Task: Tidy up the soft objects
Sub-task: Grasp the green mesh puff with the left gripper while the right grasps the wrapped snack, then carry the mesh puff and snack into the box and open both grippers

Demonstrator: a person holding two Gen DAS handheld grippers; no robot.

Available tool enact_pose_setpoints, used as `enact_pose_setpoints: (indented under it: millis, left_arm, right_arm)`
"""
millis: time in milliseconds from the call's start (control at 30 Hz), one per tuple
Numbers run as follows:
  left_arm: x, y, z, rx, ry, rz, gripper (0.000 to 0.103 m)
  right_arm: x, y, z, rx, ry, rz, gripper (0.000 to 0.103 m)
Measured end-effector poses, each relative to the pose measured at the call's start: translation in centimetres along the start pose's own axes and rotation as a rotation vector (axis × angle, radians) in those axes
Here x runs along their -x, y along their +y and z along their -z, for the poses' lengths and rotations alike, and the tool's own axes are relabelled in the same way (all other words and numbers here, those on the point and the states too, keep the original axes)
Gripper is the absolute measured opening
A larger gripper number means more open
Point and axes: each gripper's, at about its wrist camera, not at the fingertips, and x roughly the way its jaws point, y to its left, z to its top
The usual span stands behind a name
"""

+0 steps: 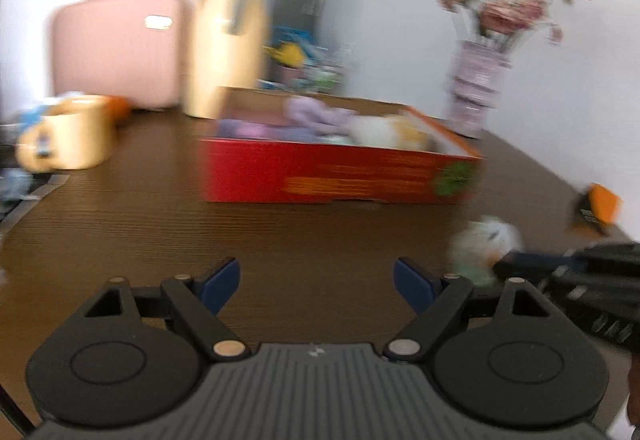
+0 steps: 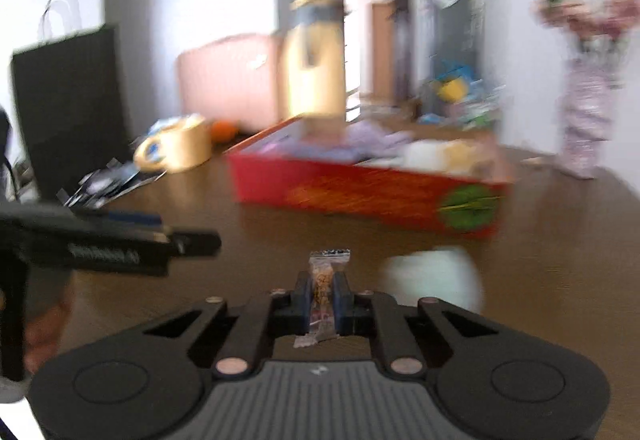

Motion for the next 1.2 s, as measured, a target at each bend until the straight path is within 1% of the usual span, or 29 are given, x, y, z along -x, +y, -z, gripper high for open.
enact_pose_setpoints:
  millis: [67,133,167,233,300,333,367,400,433,467,500,533,600,667,800,933,1000,1100,1167,1200]
  left_arm:
    - [-1.2,-2.7,-0.1,-0.021,0.005,0.063,0.087]
    - [-2.7,-5.5,-0.3,-0.045,-0.007,0.114,0.099]
    - [-3.5,-6.8,-0.4,-0.050,-0.007,0.132,0.100]
    - [-5.7,-8.9,-0.7,-0.028,0.008,0.167,0.100]
    - [-7.5,-10.6,-0.8,0.000,0.040,0.179,0.099]
    - [-8.0,-11.2,-0.8,0.003,0.045,0.185,0.096]
    - [-8.4,-11.6,-0.8,0.006,0.048,0.186,0.090]
    - [-8.8,-12.0,-0.7,0.008,0.051,0.188,0.065]
    - [-9.1,-12.2,-0.7,0.010,0.057,0.189,0.047]
    - [-9.6,-12.3,-0.6,0.013,0.077,0.188,0.047]
    - [-9.8,-12.1,-0.7,0.011,0.094,0.197,0.044]
    - [-9.7,-12.0,-0.6,0.014,0.092,0.202,0.042]
    - [-9.0,-11.6,-0.5,0.006,0.082,0.202,0.041]
    - [-7.8,-11.0,-0.4,0.022,0.081,0.202,0.041]
    - [-3.4,-8.9,0.3,0.024,0.049,0.174,0.041]
    - [0.3,-6.6,0.5,0.042,0.009,0.132,0.041]
    - [1.4,-5.8,0.3,0.044,-0.015,0.116,0.041]
    - [1.8,-5.0,-0.5,0.051,-0.034,0.099,0.041]
    - [1.8,-4.5,-1.2,0.048,-0.045,0.106,0.041]
    - [1.7,-4.2,-2.1,0.044,-0.055,0.118,0.041]
  right_arm:
    - [2.6,-3.0,0.0,-0.047,-0.047,0.066,0.011]
    - [3.7,-6.0,0.0,-0.093,-0.060,0.129,0.011]
    - [3.9,-7.1,0.2,-0.114,-0.057,0.149,0.011]
    - [4.2,-8.7,0.8,-0.149,-0.048,0.166,0.011]
    - [4.2,-9.4,1.4,-0.161,-0.041,0.166,0.011]
    - [4.2,-9.6,1.7,-0.166,-0.040,0.158,0.011]
    - [4.3,-9.7,2.0,-0.173,-0.039,0.152,0.011]
    - [4.3,-9.8,2.2,-0.178,-0.038,0.148,0.011]
    - [4.3,-10.0,2.3,-0.184,-0.040,0.147,0.011]
    - [4.3,-10.2,2.4,-0.189,-0.040,0.149,0.011]
    - [4.3,-10.4,2.6,-0.195,-0.041,0.149,0.011]
    - [4.4,-10.4,2.7,-0.199,-0.043,0.147,0.011]
    - [4.4,-10.5,2.7,-0.200,-0.046,0.147,0.011]
    - [4.4,-10.1,2.7,-0.199,-0.047,0.138,0.011]
    - [4.8,-8.4,2.9,-0.171,-0.053,0.074,0.011]
    - [4.0,-6.4,2.9,-0.157,-0.041,0.009,0.011]
    - [3.5,-5.6,2.5,-0.156,-0.044,-0.004,0.011]
    - [3.1,-4.8,1.6,-0.157,-0.057,-0.028,0.011]
    - [2.7,-4.7,0.6,-0.158,-0.062,-0.047,0.011]
    - [2.4,-4.8,-0.2,-0.160,-0.067,-0.059,0.011]
